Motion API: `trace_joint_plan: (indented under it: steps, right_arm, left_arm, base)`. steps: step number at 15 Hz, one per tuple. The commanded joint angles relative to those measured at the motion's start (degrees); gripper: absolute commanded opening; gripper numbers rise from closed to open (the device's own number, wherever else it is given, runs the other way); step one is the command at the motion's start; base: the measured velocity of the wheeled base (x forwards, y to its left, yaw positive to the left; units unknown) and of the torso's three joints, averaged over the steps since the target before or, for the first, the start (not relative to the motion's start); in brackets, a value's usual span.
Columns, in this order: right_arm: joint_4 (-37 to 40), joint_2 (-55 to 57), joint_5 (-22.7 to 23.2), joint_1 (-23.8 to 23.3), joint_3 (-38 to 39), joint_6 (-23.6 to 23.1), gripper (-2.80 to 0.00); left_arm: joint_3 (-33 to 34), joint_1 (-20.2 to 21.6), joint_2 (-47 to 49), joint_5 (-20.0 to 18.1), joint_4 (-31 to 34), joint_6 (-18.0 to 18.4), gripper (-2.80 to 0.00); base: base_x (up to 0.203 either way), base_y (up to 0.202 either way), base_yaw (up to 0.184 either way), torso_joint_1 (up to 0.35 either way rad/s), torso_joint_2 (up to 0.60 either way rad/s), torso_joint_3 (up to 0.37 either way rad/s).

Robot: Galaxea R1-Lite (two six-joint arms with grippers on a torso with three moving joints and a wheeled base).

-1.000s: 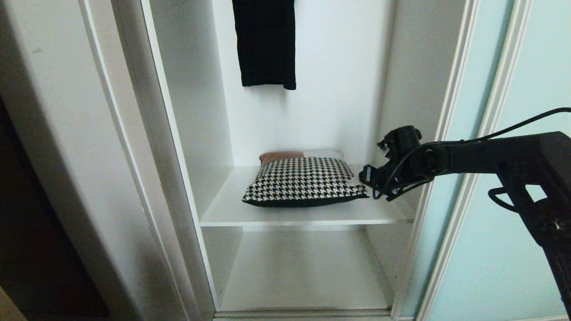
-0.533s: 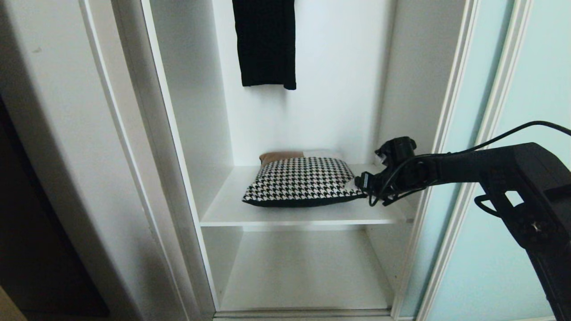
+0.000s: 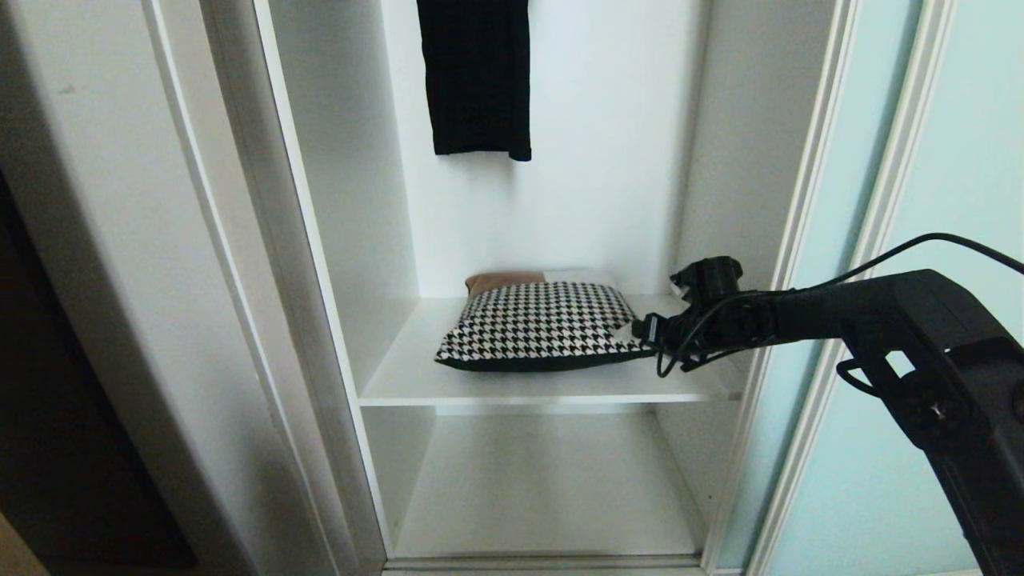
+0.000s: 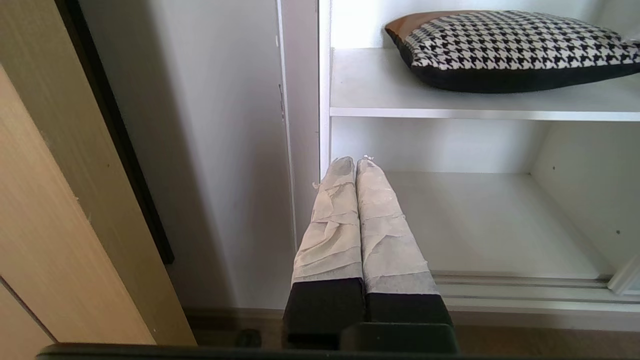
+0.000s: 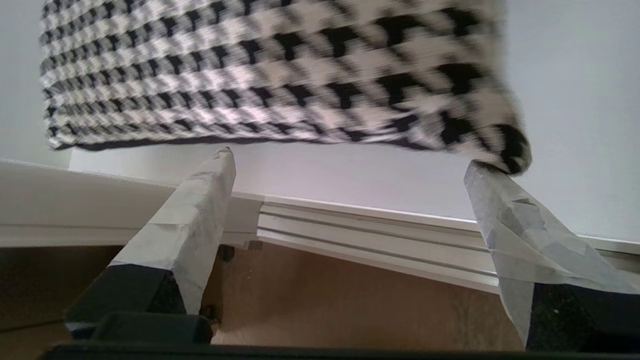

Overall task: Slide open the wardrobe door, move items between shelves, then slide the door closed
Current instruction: Place the pillow on the lower shelf

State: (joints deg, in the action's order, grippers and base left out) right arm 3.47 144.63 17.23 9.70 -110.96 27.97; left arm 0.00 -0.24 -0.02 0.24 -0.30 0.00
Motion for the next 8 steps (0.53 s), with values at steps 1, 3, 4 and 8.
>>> trace_joint_plan:
  steps: [1,3,4,8]
  right_arm:
    - [-0.8,0.9,0.1,-0.5,-0.2,-0.3,0.0]
    - [-4.9,3.0,0.1,-0.9,-0.2,-0.5,0.0]
    - [-8.2,4.4,0.0,-1.0,-0.2,-0.5,0.0]
    - [-13.6,5.9,0.2,-1.5,-0.3,-0.7,0.0]
  left_arm:
    - [0.0,0.0,0.0,0.0,0.0,0.0,-2.8]
    - [0.0,0.0,0.0,0.0,0.0,-0.1,-2.8]
    - [0.0,0.0,0.0,0.0,0.0,-0.1,-2.8]
    - [0.0,-0.1,0.0,0.0,0.0,0.0,-2.8]
  base:
    - [0.0,0.0,0.0,0.0,0.0,0.0]
    - [0.0,0.0,0.0,0.0,0.0,0.0]
    - [0.0,0.0,0.0,0.0,0.0,0.0]
    - [0.0,0.0,0.0,0.0,0.0,0.0]
